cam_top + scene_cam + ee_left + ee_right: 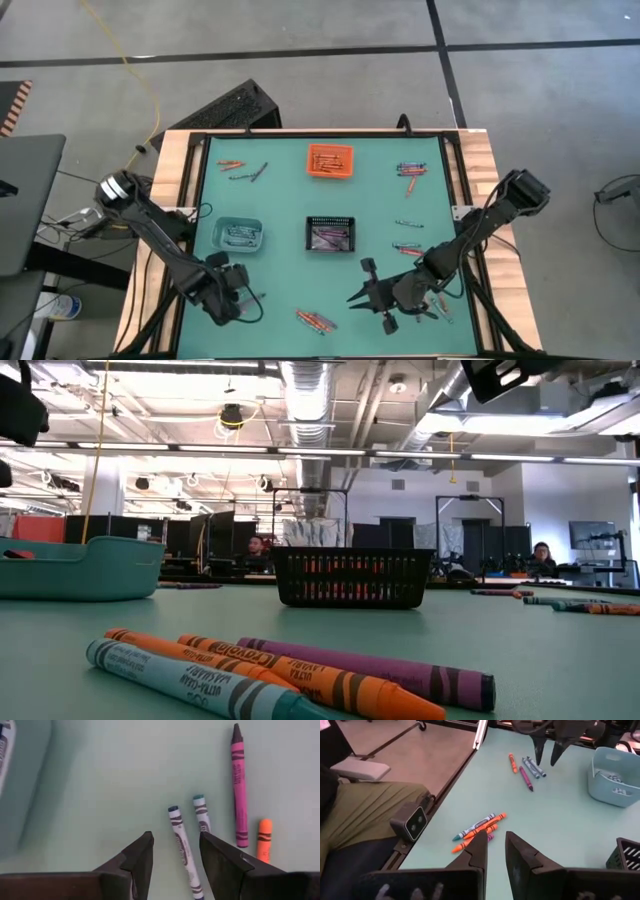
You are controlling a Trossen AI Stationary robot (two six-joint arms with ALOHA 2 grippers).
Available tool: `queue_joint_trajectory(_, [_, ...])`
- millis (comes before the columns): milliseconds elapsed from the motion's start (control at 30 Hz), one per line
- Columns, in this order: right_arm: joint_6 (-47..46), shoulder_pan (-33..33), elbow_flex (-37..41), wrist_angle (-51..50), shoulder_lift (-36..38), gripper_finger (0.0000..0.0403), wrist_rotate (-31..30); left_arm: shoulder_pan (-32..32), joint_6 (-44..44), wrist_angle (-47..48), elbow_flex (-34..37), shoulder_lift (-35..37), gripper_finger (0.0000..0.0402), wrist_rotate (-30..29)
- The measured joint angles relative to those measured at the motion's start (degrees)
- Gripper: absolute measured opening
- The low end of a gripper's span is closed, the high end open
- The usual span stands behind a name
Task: Sort crayons
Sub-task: Put the blue crayon into the light blue bin
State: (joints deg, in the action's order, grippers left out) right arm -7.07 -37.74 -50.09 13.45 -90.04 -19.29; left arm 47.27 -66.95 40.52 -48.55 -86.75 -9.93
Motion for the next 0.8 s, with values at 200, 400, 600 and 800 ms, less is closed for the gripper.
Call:
queue_joint_trajectory(200, [0.00, 0.00, 0.00, -0.94, 0.00, 0.0063, -0.02, 0.02, -5.86, -2.52, 3.51, 1.46, 0.0148, 2.34])
queue_joint_trajectory(400, [0.00, 0.00, 0.00, -1.26, 0.01, 0.0063, -0.04, 0.07, -5.94, -10.56, 7.91, 1.62, 0.0148, 3.12])
queue_joint_trajectory(600, [0.00, 0.00, 0.00, -1.37, 0.02, 0.0063, -0.04, 0.11, -6.55, -10.59, 9.61, 1.65, 0.0146, 3.14])
queue_joint_trajectory(800, [0.00, 0.00, 0.00, -1.42, 0.02, 0.0063, -0.07, 0.11, -5.28, -9.62, 9.70, 1.58, 0.0095, 3.05])
